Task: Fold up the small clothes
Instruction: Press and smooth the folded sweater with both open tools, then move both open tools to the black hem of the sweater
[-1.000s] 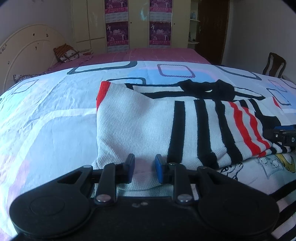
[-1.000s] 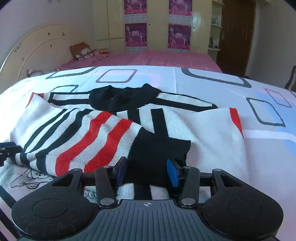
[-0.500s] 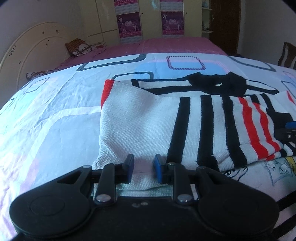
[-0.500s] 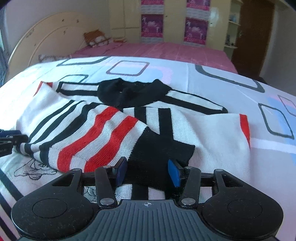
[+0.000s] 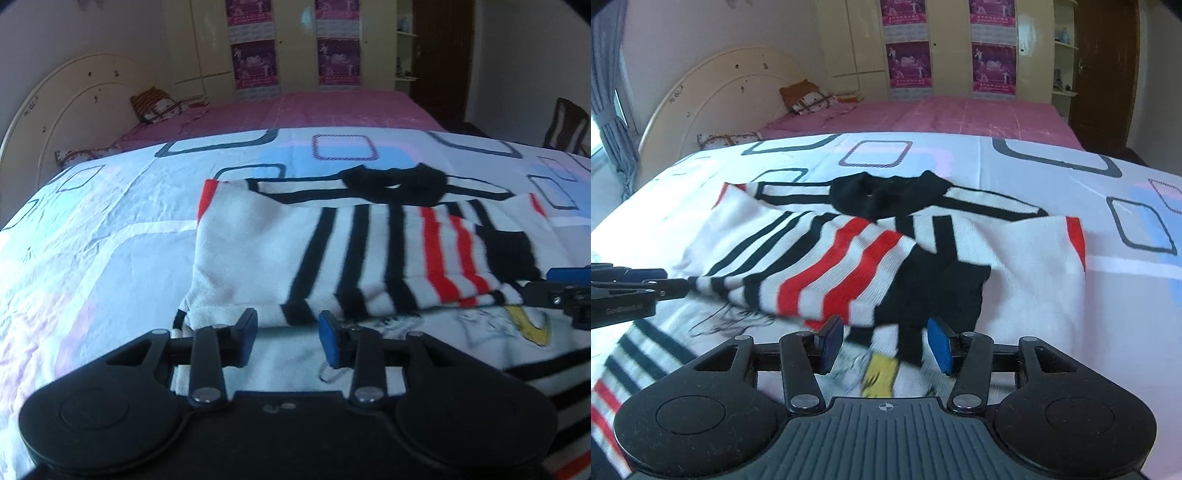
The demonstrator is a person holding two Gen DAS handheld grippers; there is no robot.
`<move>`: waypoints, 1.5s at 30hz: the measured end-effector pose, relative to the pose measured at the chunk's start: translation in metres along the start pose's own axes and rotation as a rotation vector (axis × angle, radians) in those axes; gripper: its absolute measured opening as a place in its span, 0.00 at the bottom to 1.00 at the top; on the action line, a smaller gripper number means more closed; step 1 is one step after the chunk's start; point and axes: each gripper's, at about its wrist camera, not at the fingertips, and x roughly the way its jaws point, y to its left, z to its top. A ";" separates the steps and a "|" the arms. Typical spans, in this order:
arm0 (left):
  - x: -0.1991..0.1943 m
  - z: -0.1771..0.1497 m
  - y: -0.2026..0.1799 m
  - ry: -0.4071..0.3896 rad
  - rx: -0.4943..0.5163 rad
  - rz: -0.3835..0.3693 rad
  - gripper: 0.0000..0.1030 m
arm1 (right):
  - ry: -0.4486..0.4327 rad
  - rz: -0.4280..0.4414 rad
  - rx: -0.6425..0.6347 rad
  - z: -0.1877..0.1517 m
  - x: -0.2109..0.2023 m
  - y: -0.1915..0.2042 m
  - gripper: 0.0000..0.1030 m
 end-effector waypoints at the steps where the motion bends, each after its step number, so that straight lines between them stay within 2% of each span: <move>1: -0.004 -0.002 -0.002 -0.003 0.003 -0.014 0.38 | -0.002 -0.002 0.003 -0.003 -0.004 0.002 0.49; 6: -0.017 -0.014 -0.007 -0.025 0.037 -0.077 0.41 | -0.008 -0.024 0.010 -0.020 -0.021 0.014 0.49; 11: -0.027 -0.041 -0.005 -0.005 0.057 -0.149 0.41 | 0.014 -0.048 0.007 -0.043 -0.035 0.035 0.49; 16: -0.039 -0.080 0.002 0.020 0.120 -0.166 0.41 | 0.052 -0.061 -0.010 -0.072 -0.044 0.061 0.49; 20: -0.045 -0.105 0.015 0.045 0.130 -0.170 0.43 | 0.080 -0.077 -0.023 -0.095 -0.049 0.076 0.49; 22: -0.048 -0.113 0.022 0.043 0.141 -0.158 0.43 | 0.090 -0.120 -0.064 -0.106 -0.050 0.082 0.49; 25: -0.055 -0.122 0.036 0.043 0.130 -0.150 0.44 | 0.075 -0.192 -0.117 -0.122 -0.055 0.083 0.49; 34: -0.079 -0.136 0.055 0.048 0.101 -0.142 0.41 | 0.049 -0.272 0.001 -0.139 -0.095 0.067 0.49; 37: -0.093 -0.139 0.058 0.032 0.084 -0.149 0.44 | 0.023 -0.272 0.025 -0.146 -0.117 0.070 0.49; 40: -0.103 -0.143 0.064 0.040 0.064 -0.160 0.54 | 0.030 -0.284 0.038 -0.157 -0.131 0.071 0.49; 45: -0.111 -0.157 0.076 0.083 0.008 -0.175 0.55 | 0.052 -0.304 0.087 -0.178 -0.149 0.066 0.49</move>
